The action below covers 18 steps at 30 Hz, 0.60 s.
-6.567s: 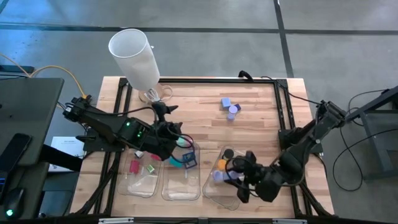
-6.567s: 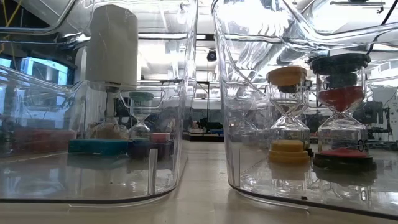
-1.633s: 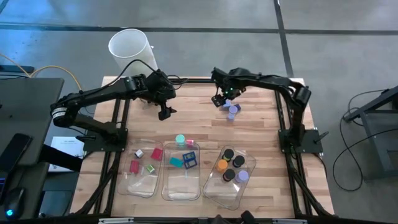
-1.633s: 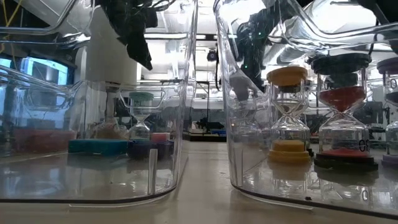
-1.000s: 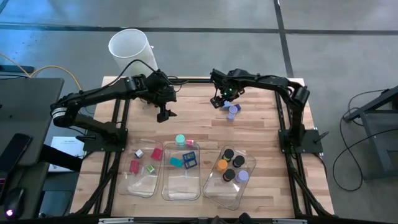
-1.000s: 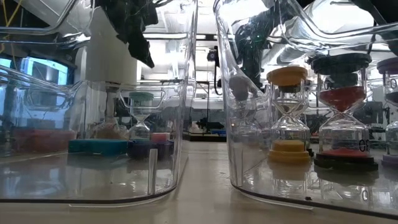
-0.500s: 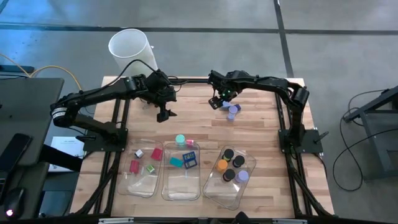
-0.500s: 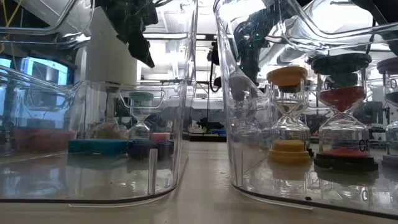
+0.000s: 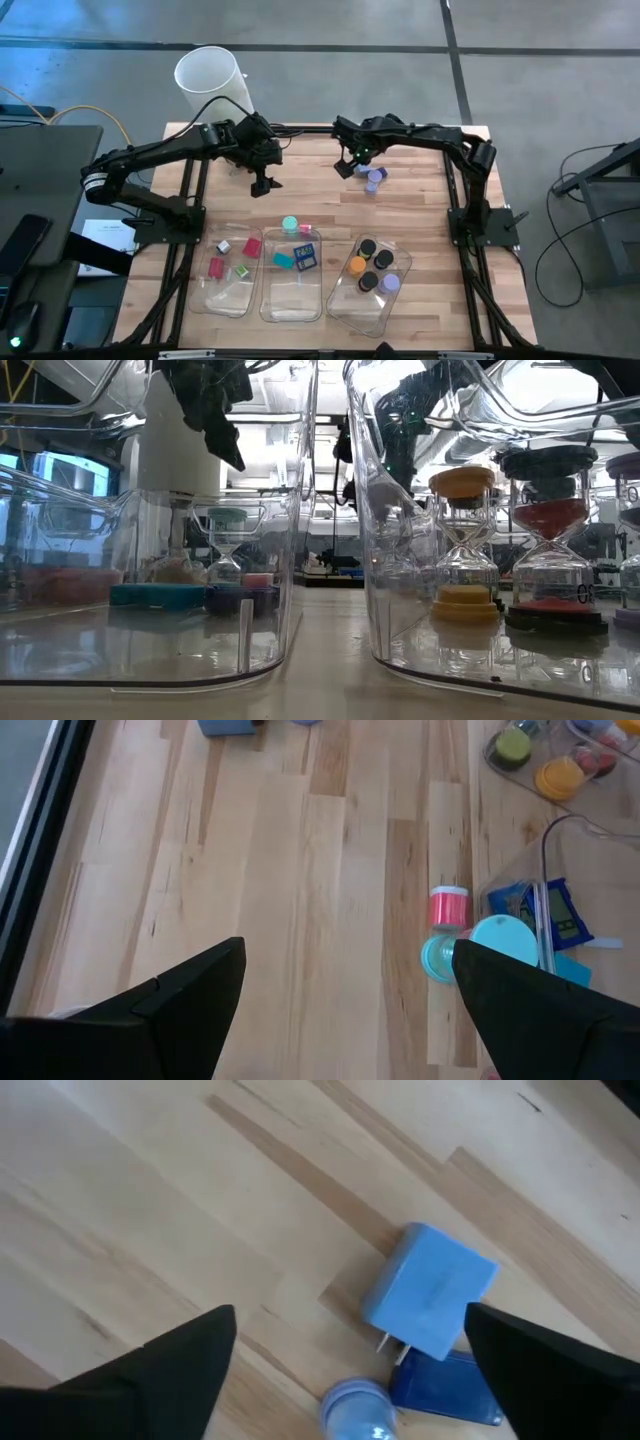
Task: Pick & Place Office items
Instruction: Put the purple adapter into the left bin
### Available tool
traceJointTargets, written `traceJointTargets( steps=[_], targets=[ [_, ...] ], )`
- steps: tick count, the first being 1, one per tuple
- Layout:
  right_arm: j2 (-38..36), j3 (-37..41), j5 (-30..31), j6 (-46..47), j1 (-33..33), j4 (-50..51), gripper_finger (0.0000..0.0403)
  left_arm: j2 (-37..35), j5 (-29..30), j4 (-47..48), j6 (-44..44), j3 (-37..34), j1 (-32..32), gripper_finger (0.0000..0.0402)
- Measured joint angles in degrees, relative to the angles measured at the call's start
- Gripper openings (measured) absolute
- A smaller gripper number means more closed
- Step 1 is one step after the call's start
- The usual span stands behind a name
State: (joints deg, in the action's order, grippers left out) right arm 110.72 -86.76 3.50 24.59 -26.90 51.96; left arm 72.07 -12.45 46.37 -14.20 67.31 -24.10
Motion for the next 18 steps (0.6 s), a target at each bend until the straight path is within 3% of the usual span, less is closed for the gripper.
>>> traceJointTargets(
  steps=[3,12,18],
  targets=[
    [0.0,0.0,1.0,0.4,1.0,0.1,0.0391,0.0,0.0,0.0,0.0,0.0,0.0,0.0348],
    [0.0,0.0,7.1,0.0,4.0,0.3,0.0338,0.0,0.1,0.0,0.0,0.0,0.0,0.0348],
    [0.0,0.0,4.9,8.5,1.6,1.1,0.0318,0.0,0.1,0.0,0.0,0.0,0.0,0.0348]
  ],
)
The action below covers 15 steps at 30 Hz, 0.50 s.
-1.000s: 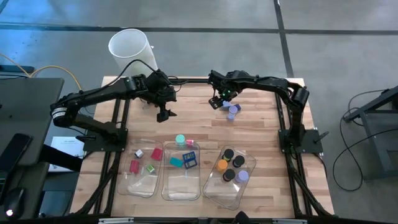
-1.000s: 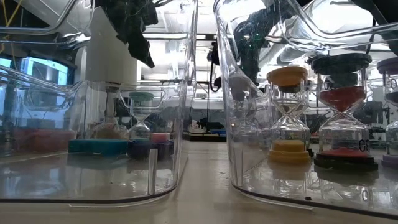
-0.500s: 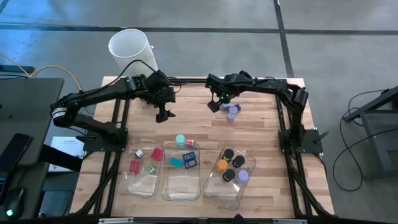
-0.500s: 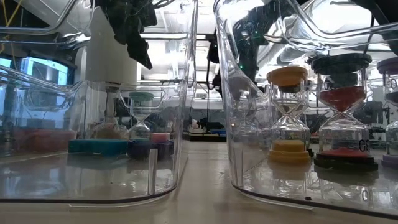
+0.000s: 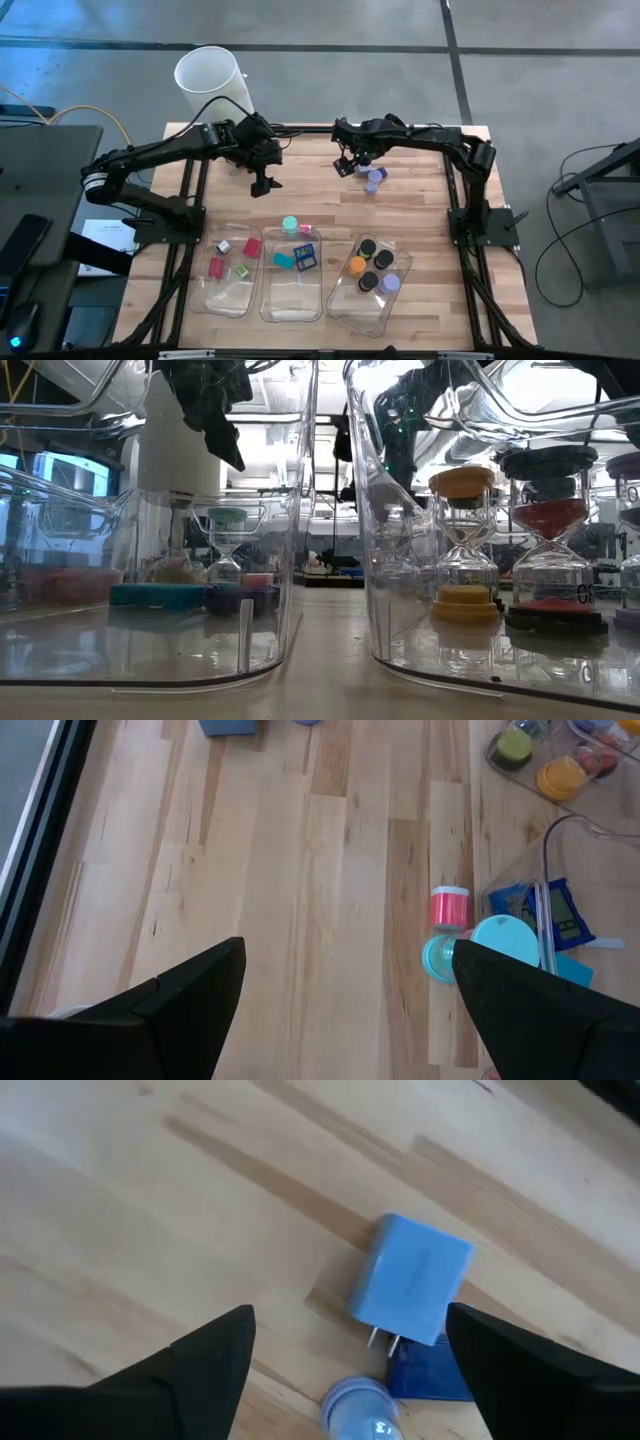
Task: Pick & Place Office items
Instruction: Put the purple adapter into the left bin
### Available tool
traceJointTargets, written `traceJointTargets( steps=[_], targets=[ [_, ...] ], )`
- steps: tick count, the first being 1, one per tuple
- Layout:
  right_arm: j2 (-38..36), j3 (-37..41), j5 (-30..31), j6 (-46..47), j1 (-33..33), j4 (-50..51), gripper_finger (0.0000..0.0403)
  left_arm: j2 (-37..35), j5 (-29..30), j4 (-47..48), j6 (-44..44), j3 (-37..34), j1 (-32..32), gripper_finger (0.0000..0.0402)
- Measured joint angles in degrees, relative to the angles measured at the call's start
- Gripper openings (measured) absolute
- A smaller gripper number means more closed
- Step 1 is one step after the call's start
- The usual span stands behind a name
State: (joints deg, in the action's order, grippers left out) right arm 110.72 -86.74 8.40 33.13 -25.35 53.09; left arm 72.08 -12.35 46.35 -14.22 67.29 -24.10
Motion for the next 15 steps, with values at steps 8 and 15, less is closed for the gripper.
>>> traceJointTargets(
  steps=[8,15],
  targets=[
    [0.2,0.4,-6.0,5.0,-4.7,0.3,0.0299,0.0,0.0,0.0,0.0,0.0,0.0,0.0348],
    [3.0,0.6,-7.0,4.8,-5.8,-0.3,0.0293,0.0,-0.1,0.0,-0.9,0.0,0.0,0.0348]
  ],
)
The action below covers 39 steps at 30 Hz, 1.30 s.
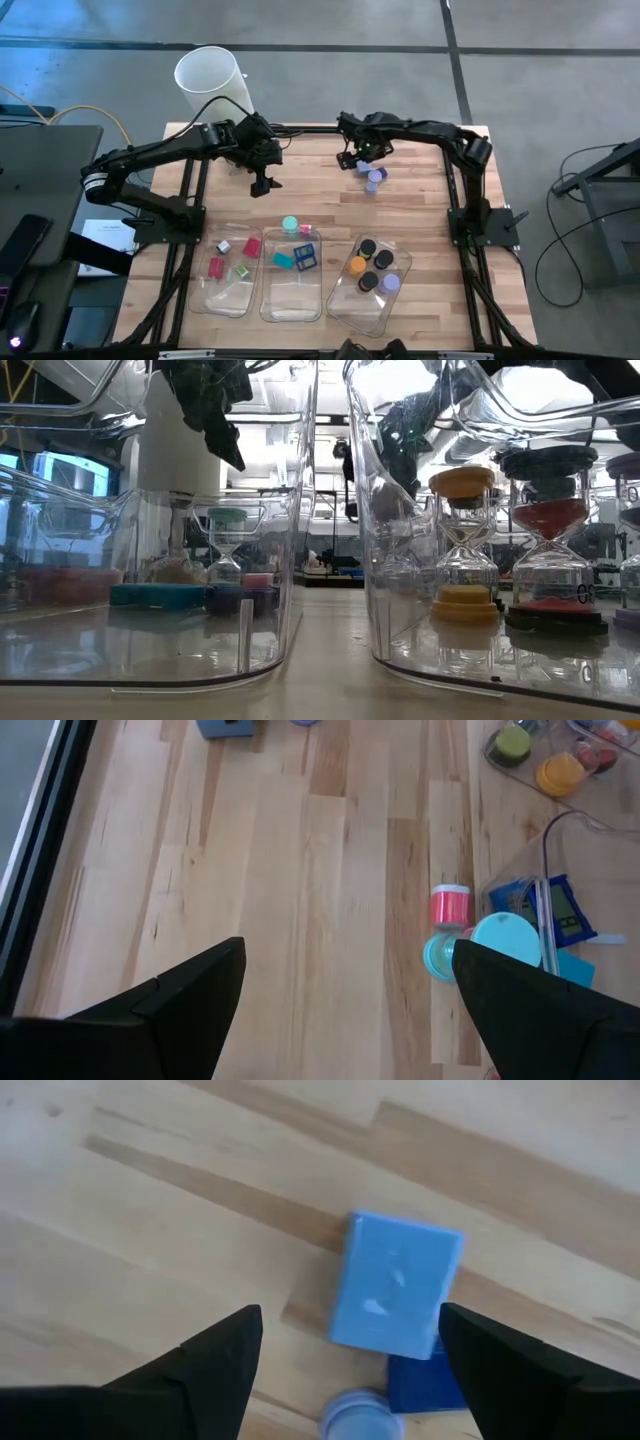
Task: Pick & Place Office items
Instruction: Put the purple adapter into the left bin
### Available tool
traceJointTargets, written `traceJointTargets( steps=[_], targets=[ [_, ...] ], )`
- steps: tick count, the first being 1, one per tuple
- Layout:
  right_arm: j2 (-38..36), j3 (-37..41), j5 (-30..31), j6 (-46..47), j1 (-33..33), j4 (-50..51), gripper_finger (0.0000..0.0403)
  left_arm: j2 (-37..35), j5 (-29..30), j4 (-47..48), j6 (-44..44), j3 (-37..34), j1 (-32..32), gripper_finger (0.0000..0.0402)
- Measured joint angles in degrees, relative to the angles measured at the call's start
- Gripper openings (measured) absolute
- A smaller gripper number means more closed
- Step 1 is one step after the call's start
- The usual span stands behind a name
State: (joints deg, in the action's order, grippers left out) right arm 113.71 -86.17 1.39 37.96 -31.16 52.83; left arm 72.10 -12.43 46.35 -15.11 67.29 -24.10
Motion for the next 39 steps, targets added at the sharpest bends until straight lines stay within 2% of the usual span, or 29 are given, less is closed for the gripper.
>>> traceJointTargets(
  steps=[10,33,39],
  targets=[
    [3.5,-0.1,-0.1,0.4,-0.1,-0.2,0.0293,0.0,0.0,0.0,-0.1,0.0,0.0,0.0348],
    [2.9,-1.9,0.2,-0.7,-0.6,1.3,0.0293,0.0,0.0,0.1,-0.6,0.0,0.0,0.0348],
    [2.9,-2.0,4.3,-0.3,-2.4,4.4,0.0293,0.0,0.0,0.1,-0.6,0.0,0.0,0.0348]
  ],
)
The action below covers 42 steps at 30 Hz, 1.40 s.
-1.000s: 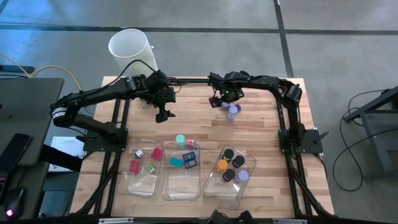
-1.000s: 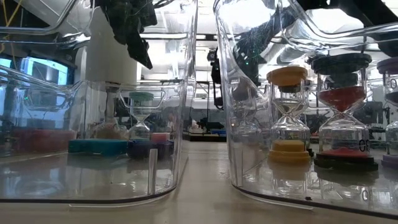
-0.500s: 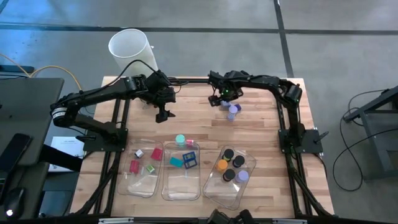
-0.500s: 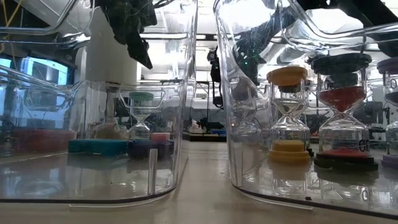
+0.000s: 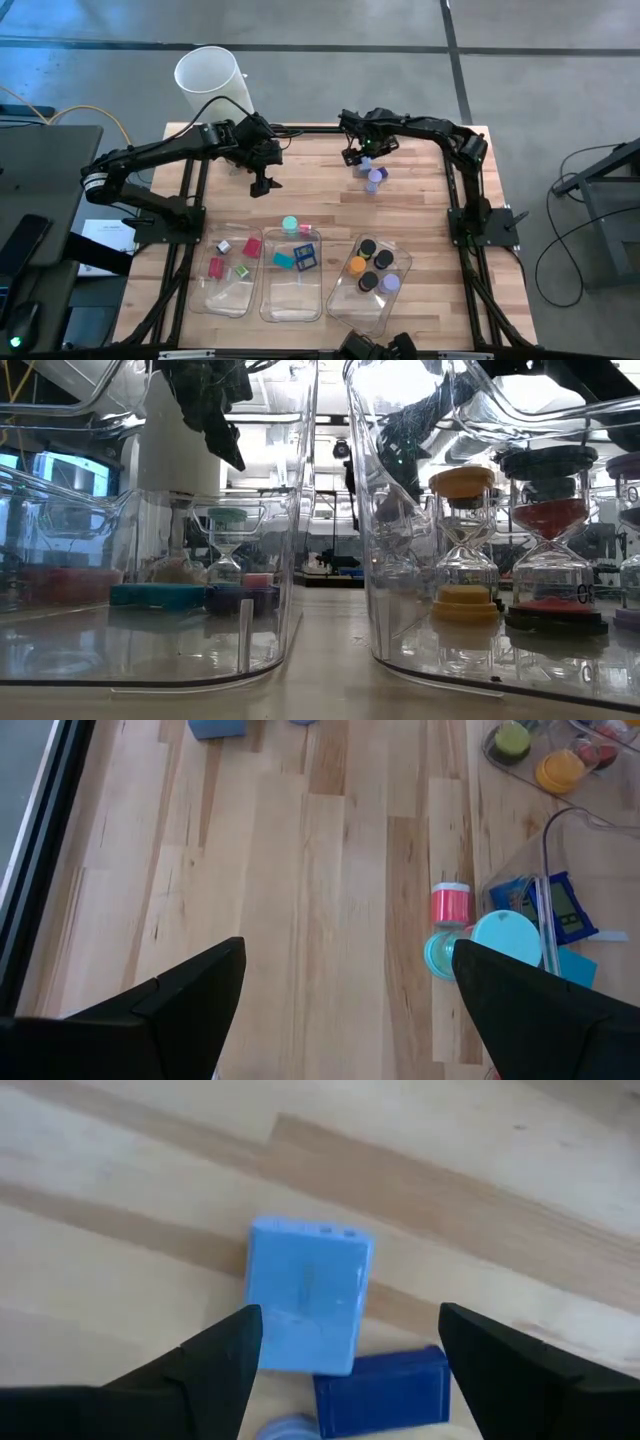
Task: Pick & Place Office items
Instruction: Put the purple adapter into the left bin
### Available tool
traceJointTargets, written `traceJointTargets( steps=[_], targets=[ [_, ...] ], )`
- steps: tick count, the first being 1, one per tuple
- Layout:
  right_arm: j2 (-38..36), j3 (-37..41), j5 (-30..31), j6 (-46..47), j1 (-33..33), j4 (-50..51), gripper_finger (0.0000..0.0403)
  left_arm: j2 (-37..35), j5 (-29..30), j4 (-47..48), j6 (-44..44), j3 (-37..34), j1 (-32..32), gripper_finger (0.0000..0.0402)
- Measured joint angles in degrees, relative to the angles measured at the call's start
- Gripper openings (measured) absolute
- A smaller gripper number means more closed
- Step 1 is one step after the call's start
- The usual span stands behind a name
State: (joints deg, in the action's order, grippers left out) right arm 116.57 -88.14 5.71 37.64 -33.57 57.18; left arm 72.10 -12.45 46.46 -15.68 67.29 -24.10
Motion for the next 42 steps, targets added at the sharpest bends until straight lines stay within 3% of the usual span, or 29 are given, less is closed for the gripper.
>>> traceJointTargets(
  steps=[9,17,42],
  targets=[
    [0.0,0.0,-3.2,-0.2,-0.5,-2.6,0.0293,0.0,0.1,-0.1,0.0,-1.3,0.0,0.0348],
    [0.0,0.0,-0.8,-0.2,-0.3,-2.6,0.0293,0.0,0.1,-0.3,-1.0,-1.7,0.0,0.0348],
    [0.2,2.8,-0.9,0.3,0.1,-5.4,0.0293,0.0,0.0,-0.2,-0.8,-1.7,0.0,0.0348]
  ],
)
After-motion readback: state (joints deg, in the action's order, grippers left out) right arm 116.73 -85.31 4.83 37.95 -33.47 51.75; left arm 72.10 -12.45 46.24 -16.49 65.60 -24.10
